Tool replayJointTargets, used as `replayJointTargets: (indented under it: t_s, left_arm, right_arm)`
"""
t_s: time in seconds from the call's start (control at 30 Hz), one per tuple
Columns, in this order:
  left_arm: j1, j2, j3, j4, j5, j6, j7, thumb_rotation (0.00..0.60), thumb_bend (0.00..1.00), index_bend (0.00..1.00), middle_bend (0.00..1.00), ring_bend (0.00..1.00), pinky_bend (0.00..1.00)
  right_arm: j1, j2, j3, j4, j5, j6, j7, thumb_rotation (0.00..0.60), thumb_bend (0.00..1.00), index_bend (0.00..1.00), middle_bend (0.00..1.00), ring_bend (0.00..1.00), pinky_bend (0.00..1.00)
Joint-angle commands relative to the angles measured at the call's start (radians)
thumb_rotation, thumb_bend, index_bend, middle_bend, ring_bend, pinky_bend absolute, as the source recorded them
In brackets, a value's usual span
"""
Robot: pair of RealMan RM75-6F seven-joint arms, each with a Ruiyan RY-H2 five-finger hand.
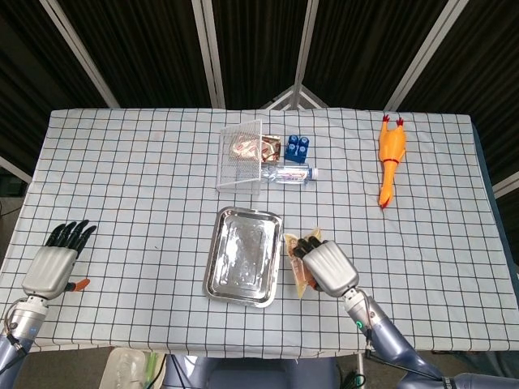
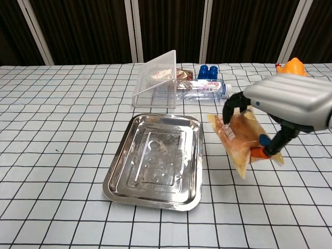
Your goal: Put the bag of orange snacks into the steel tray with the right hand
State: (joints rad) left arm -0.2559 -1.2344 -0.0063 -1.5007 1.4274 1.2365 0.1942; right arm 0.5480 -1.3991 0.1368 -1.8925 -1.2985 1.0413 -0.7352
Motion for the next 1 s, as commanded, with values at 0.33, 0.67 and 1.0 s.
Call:
replayJointTargets:
  t_s: [0.33, 0.67, 1.0]
  left_arm:
    - [-0.009, -0.002, -0.002, 0.007, -0.014, -0.020, -0.006, 0.600, 0.05, 0.00, 0.00, 0.00, 0.00]
    - [-0.010, -0.006, 0.016, -0.003, 0.004, -0.027, 0.007, 0.600, 0.05, 0.00, 0.00, 0.00, 0.00]
    - [-0.016, -0.009, 0.019, -0.001, 0.001, -0.040, 0.000, 0.600, 0.05, 0.00, 0.00, 0.00, 0.00]
  right_arm:
    - [0.209, -0.244, 0.130, 0.066, 0.278, -0.030, -0.186, 0.600, 0.31, 0.50, 0.38, 0.36, 0.65]
    - [0.289, -0.406, 0.125, 0.261, 0.329, -0.006, -0.171, 0.600, 0.31, 0.13, 0.25, 0.26, 0.61]
    - [0.277, -0.348, 0.113, 0.179, 0.376, 0.038, -0.171, 0.600, 0.28, 0.00, 0.00, 0.00, 0.35]
